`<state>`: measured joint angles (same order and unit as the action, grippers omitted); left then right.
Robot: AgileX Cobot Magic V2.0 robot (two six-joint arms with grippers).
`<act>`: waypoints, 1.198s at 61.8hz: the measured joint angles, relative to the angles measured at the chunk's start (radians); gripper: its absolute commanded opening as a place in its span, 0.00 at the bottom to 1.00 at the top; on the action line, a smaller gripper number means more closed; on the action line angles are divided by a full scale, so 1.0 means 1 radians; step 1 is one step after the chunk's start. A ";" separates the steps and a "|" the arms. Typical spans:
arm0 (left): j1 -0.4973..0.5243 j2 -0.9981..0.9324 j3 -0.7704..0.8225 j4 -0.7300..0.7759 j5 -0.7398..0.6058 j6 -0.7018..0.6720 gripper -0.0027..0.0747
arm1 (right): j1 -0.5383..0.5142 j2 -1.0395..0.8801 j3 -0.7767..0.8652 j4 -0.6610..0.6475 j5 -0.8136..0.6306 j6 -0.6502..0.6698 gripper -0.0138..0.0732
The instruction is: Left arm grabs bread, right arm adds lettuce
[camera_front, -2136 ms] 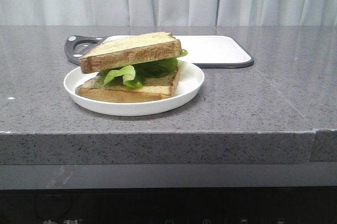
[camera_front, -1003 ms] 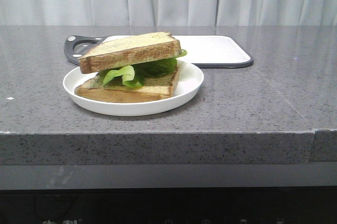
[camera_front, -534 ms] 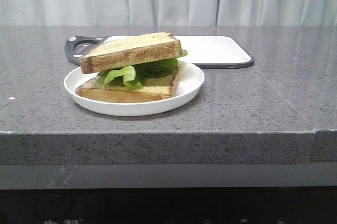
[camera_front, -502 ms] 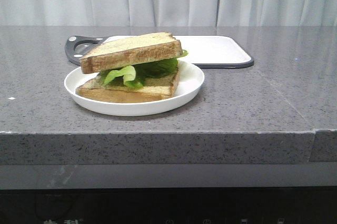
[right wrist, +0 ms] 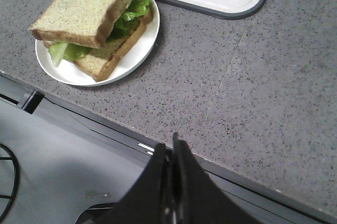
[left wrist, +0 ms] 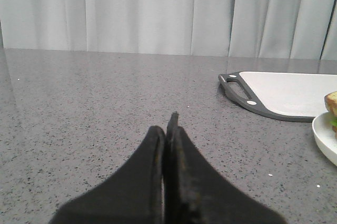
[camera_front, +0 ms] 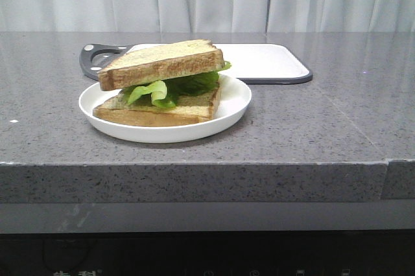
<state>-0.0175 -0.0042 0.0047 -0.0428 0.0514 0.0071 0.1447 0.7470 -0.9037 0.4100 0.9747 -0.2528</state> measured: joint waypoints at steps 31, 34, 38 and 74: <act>0.000 0.000 0.000 -0.002 -0.002 0.002 0.01 | 0.000 0.000 0.000 0.000 0.000 0.000 0.08; 0.000 0.000 0.000 -0.002 -0.002 0.002 0.01 | 0.000 0.000 0.000 0.000 0.000 0.000 0.08; 0.000 0.000 0.000 -0.002 -0.002 0.002 0.01 | 0.000 0.000 0.000 -0.002 0.000 0.000 0.08; 0.000 0.000 0.000 -0.002 -0.002 0.002 0.01 | -0.001 -0.666 0.774 -0.075 -0.715 -0.002 0.08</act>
<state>-0.0175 -0.0042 0.0047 -0.0449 0.0498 0.0089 0.1435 0.0811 -0.1293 0.3354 0.2602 -0.2546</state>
